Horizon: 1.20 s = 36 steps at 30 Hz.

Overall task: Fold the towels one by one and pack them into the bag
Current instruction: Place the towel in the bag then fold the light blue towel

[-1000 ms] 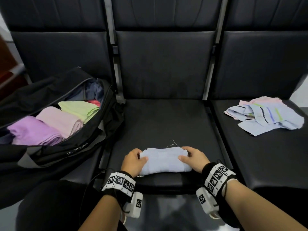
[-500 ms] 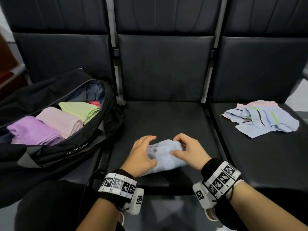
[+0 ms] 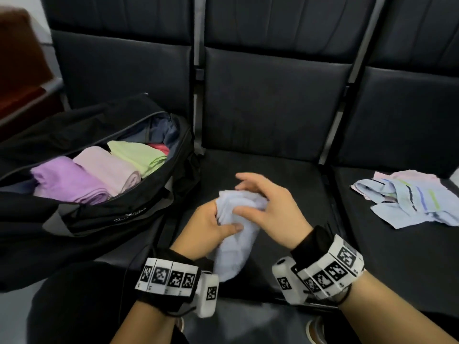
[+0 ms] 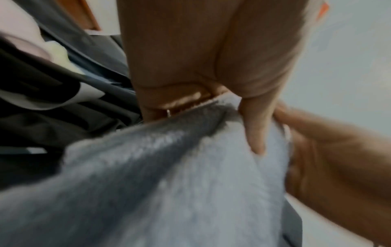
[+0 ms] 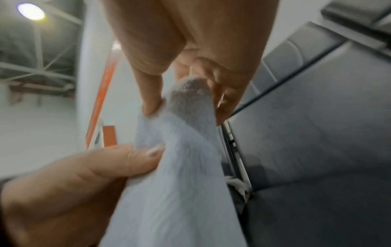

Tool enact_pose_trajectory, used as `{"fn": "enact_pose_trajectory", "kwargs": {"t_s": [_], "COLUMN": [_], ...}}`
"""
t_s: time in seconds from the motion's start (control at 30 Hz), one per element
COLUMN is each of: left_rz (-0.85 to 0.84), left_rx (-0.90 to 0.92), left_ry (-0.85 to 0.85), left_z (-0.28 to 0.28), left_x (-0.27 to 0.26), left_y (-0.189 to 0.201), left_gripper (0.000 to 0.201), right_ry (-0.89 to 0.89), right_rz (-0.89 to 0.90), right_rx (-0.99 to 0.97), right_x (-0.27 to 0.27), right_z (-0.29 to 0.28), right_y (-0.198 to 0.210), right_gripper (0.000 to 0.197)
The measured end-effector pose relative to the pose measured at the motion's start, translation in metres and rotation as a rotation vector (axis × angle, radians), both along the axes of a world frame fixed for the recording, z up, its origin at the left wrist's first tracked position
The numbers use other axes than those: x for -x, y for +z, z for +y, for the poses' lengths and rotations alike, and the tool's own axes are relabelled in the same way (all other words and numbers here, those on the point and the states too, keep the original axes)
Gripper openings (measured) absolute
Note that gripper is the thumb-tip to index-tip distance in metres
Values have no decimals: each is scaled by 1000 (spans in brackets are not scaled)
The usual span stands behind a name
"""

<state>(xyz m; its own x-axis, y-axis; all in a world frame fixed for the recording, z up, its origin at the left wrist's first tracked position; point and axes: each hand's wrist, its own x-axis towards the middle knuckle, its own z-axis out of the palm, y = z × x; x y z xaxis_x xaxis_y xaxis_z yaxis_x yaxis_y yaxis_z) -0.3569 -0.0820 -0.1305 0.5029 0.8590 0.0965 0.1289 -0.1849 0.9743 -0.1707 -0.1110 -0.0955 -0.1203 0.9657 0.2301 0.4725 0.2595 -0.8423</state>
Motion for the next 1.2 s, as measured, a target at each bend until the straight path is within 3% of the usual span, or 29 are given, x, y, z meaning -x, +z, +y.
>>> {"fn": "enact_pose_trajectory", "kwargs": {"t_s": [0.1,0.2,0.33,0.4,0.47,0.6,0.73,0.83,0.93,1.0,1.1,1.2], "left_rz": [-126,-215,-392,-430,-450,-392,-335,-330,-315,-182,-46,20], "left_rx": [74,181,343,388,399,414,419,393,409,396,315,231], "left_ry": [222,393,499,544,561,576,640,675,547,507,673,919], "left_z": [10,20,32,40,51,73,98,111,116,118,124,130], "left_x": [19,35,54,66,78,102,136,174,212,235,274,326], "left_y": [0,-5,-13,-17,-19,-18,-10,3,16,22,28,31], "left_gripper": [47,49,50,42,48,70,58,58,66,57,37,31], "right_ry": [0,123,152,174,197,230,225,265,299,346,340,306], "right_rz": [221,255,315,330,314,280,288,396,519,495,427,369], "right_rx": [201,456,482,472,466,460,453,527,600,593,547,500], "right_x": [10,24,49,63,76,106,144,182,222,247,279,307], "right_z": [12,17,35,52,70,109,146,168,189,201,217,234], "right_y": [-17,-48,-63,-63,-60,-54,-50,-48,-44,-43,-39,-31], "right_gripper": [70,57,23,21,20,16,25,41,46,38,38,37]}}
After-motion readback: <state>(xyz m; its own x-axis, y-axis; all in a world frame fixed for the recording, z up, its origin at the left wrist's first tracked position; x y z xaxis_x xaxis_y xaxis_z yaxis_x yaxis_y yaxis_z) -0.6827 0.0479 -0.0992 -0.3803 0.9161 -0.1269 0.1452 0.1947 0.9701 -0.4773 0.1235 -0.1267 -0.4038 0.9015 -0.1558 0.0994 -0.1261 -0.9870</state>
